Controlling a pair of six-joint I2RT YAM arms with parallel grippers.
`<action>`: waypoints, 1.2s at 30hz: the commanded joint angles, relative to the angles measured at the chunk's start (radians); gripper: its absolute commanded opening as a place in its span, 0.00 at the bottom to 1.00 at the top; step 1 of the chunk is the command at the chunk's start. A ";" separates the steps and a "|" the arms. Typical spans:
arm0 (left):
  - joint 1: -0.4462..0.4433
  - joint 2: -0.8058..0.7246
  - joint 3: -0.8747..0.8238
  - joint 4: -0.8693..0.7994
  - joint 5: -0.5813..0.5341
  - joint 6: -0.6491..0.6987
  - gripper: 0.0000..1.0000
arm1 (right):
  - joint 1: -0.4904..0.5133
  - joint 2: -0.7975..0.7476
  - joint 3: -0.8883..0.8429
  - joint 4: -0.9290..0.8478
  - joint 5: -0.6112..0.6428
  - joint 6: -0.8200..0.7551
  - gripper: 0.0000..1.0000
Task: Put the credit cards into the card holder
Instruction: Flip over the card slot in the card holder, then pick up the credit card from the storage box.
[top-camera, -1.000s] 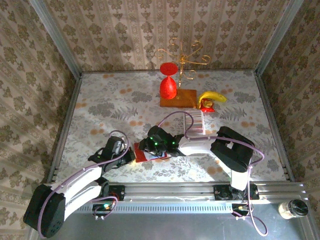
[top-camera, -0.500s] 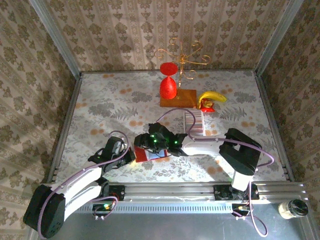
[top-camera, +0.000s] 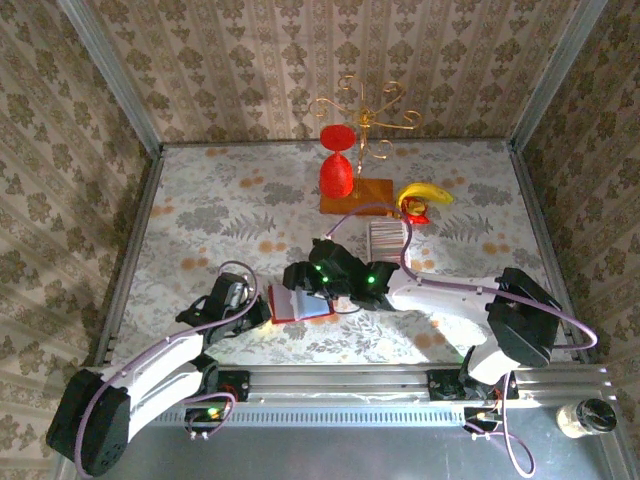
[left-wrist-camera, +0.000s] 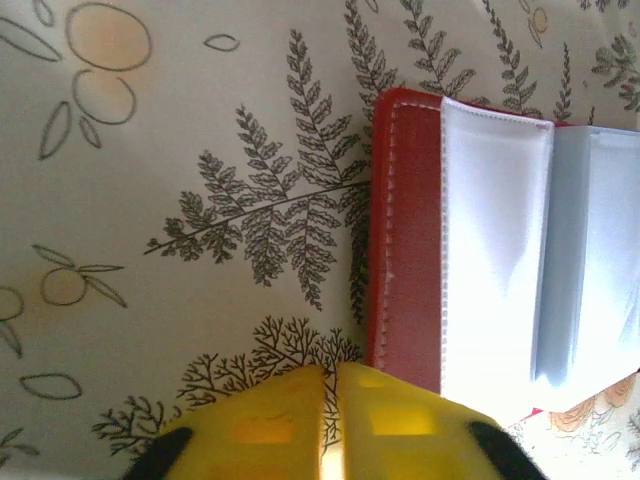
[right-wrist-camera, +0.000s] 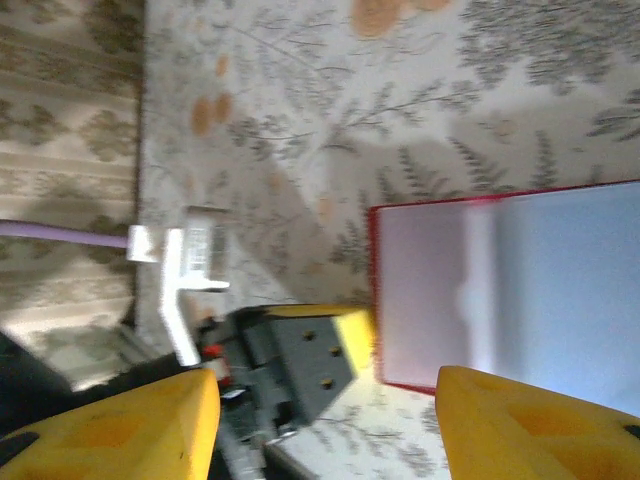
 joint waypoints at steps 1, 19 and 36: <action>0.007 -0.050 0.052 -0.107 -0.050 0.040 0.20 | -0.022 -0.051 0.013 -0.138 0.076 -0.095 0.59; 0.045 -0.020 0.209 -0.114 0.125 0.084 0.17 | -0.081 -0.577 -0.118 -0.434 0.108 -1.769 0.82; 0.034 0.184 0.187 0.006 0.159 0.106 0.05 | -0.243 -0.496 -0.254 -0.582 0.186 -2.167 0.83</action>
